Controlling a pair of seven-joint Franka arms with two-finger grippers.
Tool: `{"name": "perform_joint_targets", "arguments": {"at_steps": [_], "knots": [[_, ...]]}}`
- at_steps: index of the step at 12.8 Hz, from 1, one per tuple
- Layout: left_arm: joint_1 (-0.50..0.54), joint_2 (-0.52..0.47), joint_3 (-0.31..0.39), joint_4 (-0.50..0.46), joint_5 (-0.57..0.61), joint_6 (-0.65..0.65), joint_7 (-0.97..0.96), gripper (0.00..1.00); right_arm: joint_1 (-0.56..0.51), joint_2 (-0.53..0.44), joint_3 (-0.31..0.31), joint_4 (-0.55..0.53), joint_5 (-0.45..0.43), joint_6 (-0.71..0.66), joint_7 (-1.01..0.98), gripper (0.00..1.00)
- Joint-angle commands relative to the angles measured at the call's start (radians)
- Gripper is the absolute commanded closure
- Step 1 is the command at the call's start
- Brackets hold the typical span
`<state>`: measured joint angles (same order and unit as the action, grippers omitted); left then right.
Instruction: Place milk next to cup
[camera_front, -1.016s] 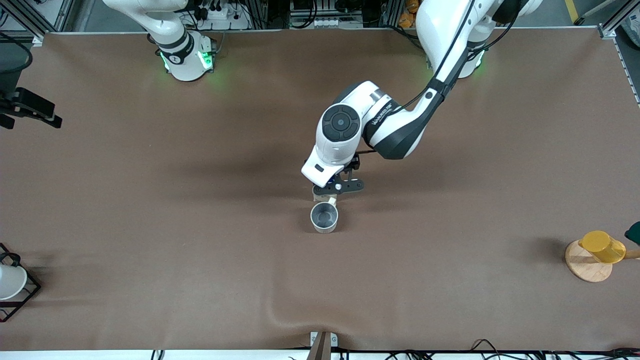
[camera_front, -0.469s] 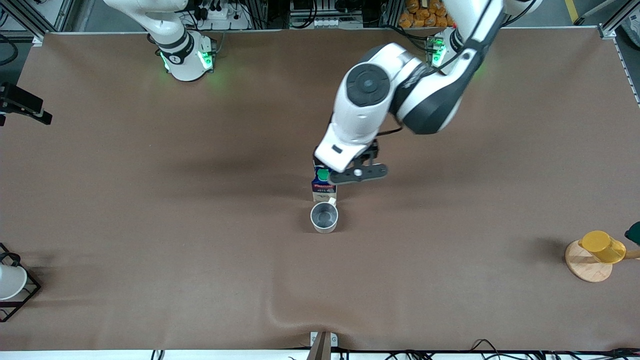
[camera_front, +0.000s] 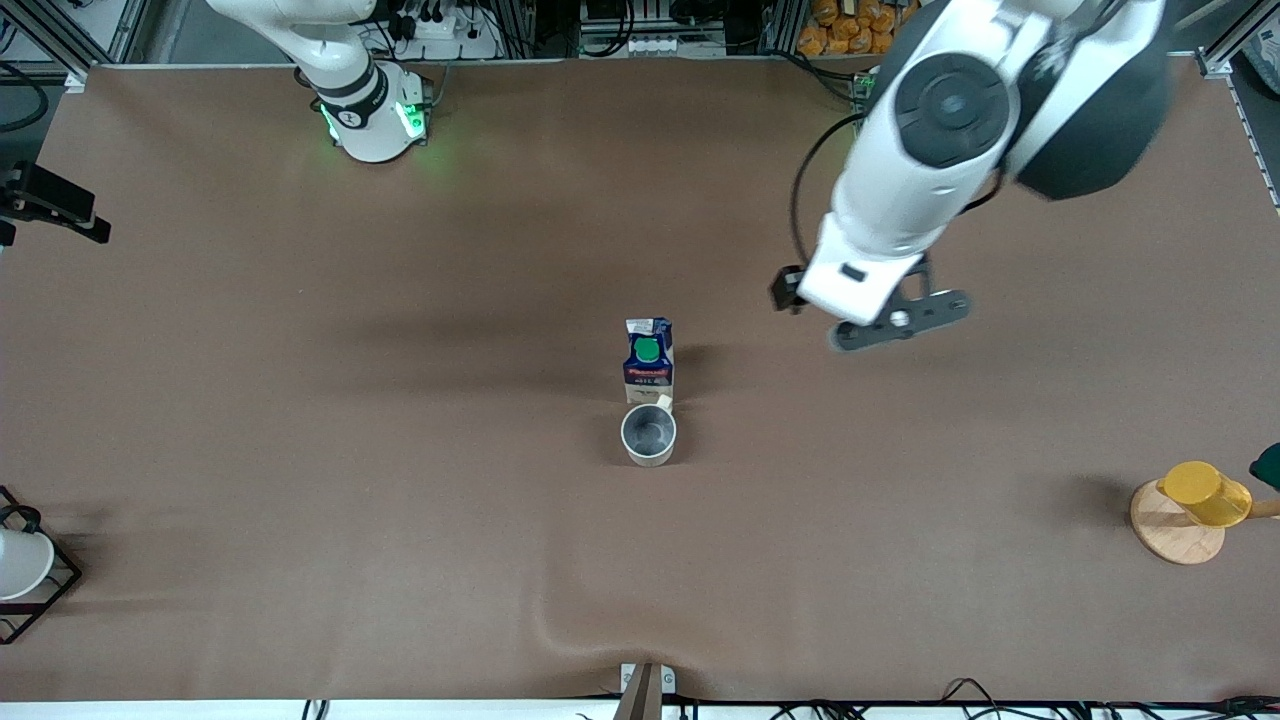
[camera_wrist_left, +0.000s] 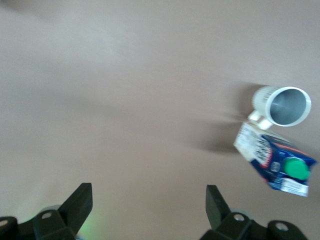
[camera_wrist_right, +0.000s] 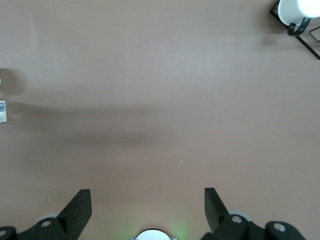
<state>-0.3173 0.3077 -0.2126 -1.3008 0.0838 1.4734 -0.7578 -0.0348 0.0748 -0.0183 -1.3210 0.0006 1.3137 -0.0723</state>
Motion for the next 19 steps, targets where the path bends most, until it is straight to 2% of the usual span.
{"name": "perform_joint_targets", "arguments": {"at_steps": [1, 5, 8, 11, 13, 16, 19], "knots": [[0.11, -0.139, -0.013, -0.154, 0.017, -0.011, 0.203, 0.0, 0.023, -0.026, 0.003, -0.037, -0.044, -0.02, -0.015, 0.0], [0.242, -0.314, -0.014, -0.342, 0.014, 0.069, 0.515, 0.0, 0.018, -0.03, 0.0, -0.07, -0.039, 0.048, -0.046, 0.0], [0.322, -0.317, -0.01, -0.333, 0.001, 0.096, 0.699, 0.0, -0.017, -0.046, -0.006, -0.164, -0.028, 0.134, -0.044, 0.0], [0.357, -0.302, -0.005, -0.292, -0.018, 0.103, 0.712, 0.0, -0.01, -0.05, -0.002, -0.172, -0.028, 0.131, -0.029, 0.0], [0.386, -0.306, -0.005, -0.29, -0.028, 0.105, 0.757, 0.0, 0.005, -0.05, 0.003, -0.173, -0.025, 0.13, 0.008, 0.0], [0.406, -0.292, -0.005, -0.284, -0.064, 0.111, 0.77, 0.0, 0.082, -0.05, 0.003, -0.173, -0.024, 0.102, 0.065, 0.0], [0.412, -0.289, -0.002, -0.294, -0.108, 0.12, 0.773, 0.0, 0.081, -0.055, 0.001, -0.184, -0.024, 0.111, 0.065, 0.0]]}}
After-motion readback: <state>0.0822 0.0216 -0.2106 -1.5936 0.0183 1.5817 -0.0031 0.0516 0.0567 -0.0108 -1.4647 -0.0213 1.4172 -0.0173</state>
